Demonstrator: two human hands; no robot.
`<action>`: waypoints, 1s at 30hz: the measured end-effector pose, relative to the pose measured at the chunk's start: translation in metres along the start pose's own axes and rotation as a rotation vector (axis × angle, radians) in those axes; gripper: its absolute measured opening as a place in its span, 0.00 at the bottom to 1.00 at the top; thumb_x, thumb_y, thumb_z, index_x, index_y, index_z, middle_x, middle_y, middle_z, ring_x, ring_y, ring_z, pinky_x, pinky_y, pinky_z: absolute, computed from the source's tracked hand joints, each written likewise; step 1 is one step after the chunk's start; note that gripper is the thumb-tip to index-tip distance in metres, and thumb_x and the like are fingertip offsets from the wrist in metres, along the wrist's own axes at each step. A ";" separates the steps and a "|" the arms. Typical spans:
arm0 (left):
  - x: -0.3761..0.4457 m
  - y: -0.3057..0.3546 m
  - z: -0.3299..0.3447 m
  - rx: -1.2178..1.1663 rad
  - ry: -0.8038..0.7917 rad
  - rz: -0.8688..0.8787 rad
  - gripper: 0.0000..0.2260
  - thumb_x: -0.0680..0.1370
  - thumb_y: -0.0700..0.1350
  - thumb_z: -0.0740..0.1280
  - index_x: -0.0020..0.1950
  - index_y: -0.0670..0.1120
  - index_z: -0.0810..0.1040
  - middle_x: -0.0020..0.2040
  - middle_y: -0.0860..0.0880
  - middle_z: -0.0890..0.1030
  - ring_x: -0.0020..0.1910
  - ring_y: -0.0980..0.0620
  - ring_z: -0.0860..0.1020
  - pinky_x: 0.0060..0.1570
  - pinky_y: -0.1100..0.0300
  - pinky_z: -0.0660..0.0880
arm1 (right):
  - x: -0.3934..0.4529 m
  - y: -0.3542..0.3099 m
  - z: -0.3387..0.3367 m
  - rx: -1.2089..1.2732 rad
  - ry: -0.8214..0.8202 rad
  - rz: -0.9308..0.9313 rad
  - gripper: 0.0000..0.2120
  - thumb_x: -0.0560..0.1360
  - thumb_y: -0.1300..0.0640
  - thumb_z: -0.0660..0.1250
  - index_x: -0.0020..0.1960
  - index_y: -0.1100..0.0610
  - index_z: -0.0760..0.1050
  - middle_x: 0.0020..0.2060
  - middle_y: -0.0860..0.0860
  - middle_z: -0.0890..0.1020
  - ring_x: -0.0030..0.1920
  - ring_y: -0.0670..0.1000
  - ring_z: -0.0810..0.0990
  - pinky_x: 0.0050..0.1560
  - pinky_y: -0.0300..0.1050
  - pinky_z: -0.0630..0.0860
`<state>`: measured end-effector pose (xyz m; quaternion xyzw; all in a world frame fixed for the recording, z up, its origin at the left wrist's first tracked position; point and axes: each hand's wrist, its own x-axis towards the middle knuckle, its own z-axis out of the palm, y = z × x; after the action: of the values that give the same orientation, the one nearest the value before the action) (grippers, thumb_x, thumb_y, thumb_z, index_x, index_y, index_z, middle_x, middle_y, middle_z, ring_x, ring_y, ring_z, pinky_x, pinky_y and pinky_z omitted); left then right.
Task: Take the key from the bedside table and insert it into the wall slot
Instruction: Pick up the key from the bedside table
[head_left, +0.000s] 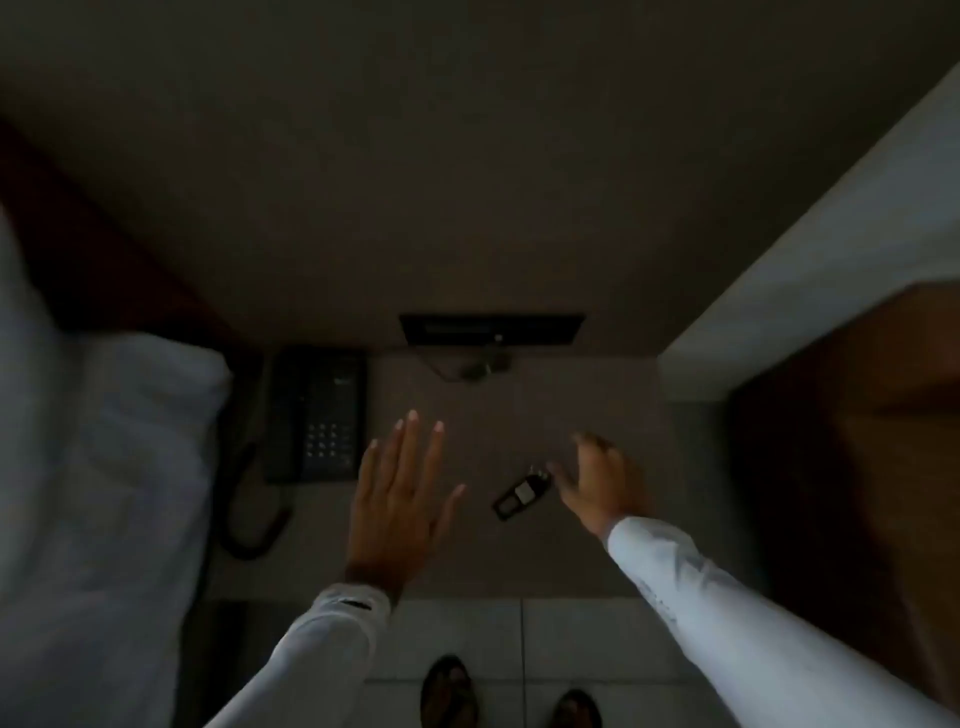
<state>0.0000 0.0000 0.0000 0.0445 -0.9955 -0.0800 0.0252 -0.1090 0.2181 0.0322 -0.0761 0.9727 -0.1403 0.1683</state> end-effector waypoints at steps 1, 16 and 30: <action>-0.001 -0.003 0.024 -0.003 -0.038 0.002 0.30 0.84 0.59 0.57 0.80 0.42 0.69 0.80 0.34 0.68 0.78 0.36 0.69 0.73 0.34 0.72 | 0.006 0.007 0.024 0.063 -0.046 0.077 0.21 0.76 0.43 0.65 0.59 0.59 0.75 0.55 0.59 0.82 0.56 0.60 0.80 0.55 0.53 0.78; -0.013 -0.031 0.155 -0.062 -0.152 0.006 0.31 0.84 0.58 0.52 0.82 0.40 0.64 0.82 0.33 0.63 0.81 0.34 0.63 0.79 0.34 0.63 | 0.067 -0.002 0.140 0.532 -0.056 0.325 0.12 0.66 0.56 0.78 0.47 0.54 0.79 0.43 0.56 0.86 0.47 0.56 0.83 0.47 0.47 0.79; 0.044 0.018 -0.033 -0.007 0.088 0.125 0.28 0.85 0.57 0.57 0.81 0.42 0.67 0.81 0.35 0.68 0.79 0.37 0.68 0.74 0.36 0.71 | 0.019 -0.001 -0.033 0.695 0.088 0.092 0.05 0.72 0.64 0.72 0.45 0.55 0.81 0.38 0.51 0.84 0.41 0.50 0.83 0.44 0.41 0.78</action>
<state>-0.0434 0.0080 0.0376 -0.0144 -0.9939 -0.0799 0.0741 -0.1379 0.2218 0.0565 0.0357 0.8756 -0.4584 0.1481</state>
